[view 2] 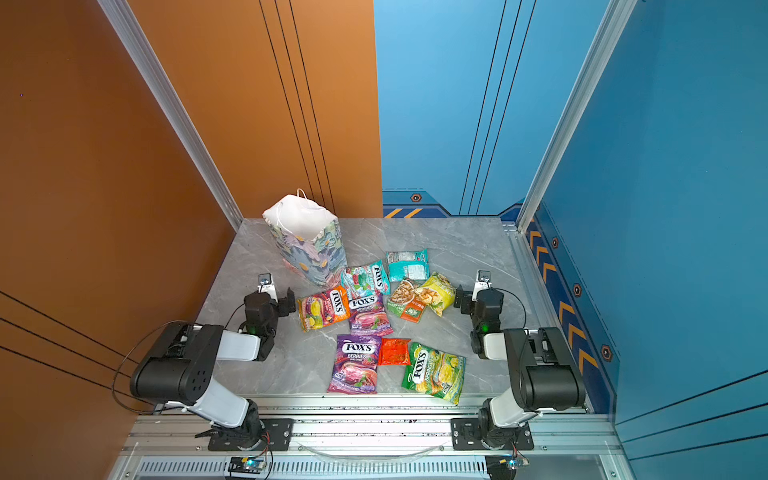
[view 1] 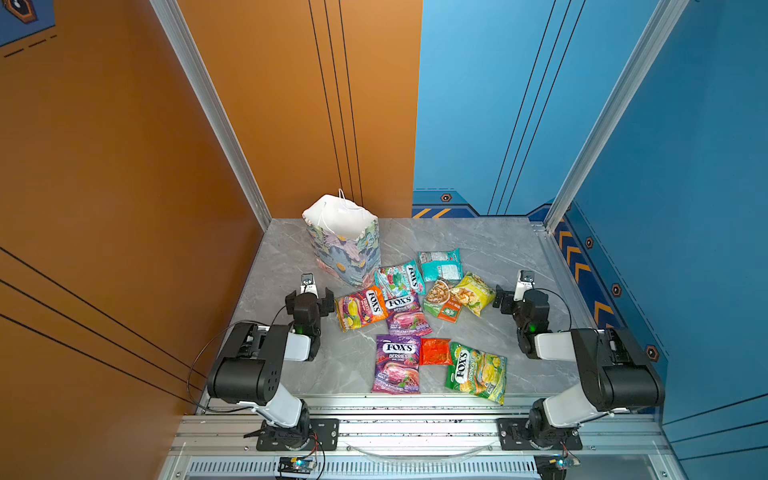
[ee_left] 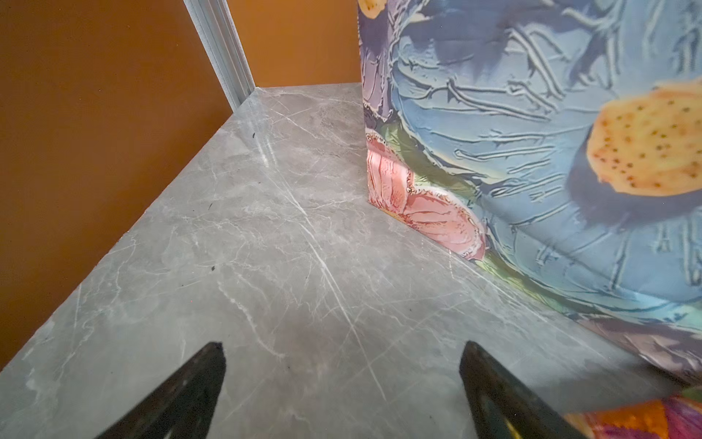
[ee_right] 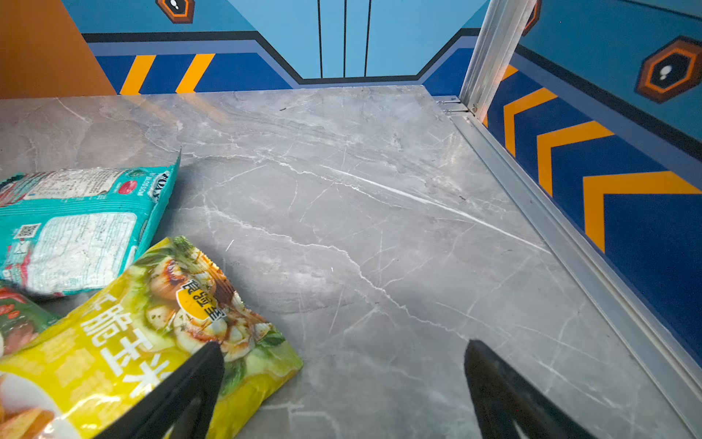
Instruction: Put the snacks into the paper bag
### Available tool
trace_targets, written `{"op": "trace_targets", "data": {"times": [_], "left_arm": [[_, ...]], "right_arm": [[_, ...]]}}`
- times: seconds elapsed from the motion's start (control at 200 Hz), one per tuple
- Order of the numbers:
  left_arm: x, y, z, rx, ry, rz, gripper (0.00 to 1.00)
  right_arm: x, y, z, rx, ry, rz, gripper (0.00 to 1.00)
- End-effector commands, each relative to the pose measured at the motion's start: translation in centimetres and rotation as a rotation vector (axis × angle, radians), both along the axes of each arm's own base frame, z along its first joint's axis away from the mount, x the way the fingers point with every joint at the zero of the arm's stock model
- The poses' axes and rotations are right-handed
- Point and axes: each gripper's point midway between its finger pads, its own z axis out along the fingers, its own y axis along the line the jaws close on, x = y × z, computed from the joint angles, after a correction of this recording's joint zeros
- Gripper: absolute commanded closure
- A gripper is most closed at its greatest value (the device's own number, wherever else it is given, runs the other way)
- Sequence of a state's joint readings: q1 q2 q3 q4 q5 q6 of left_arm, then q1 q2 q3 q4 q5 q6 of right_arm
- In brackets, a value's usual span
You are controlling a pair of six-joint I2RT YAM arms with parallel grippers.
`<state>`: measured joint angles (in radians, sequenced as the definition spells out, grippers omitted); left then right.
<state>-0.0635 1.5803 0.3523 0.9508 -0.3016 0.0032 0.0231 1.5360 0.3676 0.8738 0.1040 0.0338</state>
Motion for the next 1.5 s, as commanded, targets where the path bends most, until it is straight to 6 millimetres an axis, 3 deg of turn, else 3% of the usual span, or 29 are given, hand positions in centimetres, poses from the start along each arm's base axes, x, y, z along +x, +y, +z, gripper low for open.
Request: {"op": "trace_targets", "data": {"times": [0.0,1.271,1.376,1.496], "left_arm": [[0.5,-0.1,1.0,-0.019,-0.029,-0.01,0.02],[0.0,0.0,1.3,-0.015,-0.054,0.001,0.02],[-0.7,0.2,2.5,0.019,-0.094,0.04,0.02],[-2.8,0.4,6.5,0.1,-0.159,0.136,0.02]], "right_arm": [[0.4,0.1,0.3,0.022,-0.004,0.003,0.0],[0.4,0.1,0.4,0.016,-0.006,-0.002,0.0],[0.3,0.2,0.5,0.013,-0.008,-0.001,0.0],[0.4,-0.1,2.3,-0.019,0.006,-0.046,0.0]]}}
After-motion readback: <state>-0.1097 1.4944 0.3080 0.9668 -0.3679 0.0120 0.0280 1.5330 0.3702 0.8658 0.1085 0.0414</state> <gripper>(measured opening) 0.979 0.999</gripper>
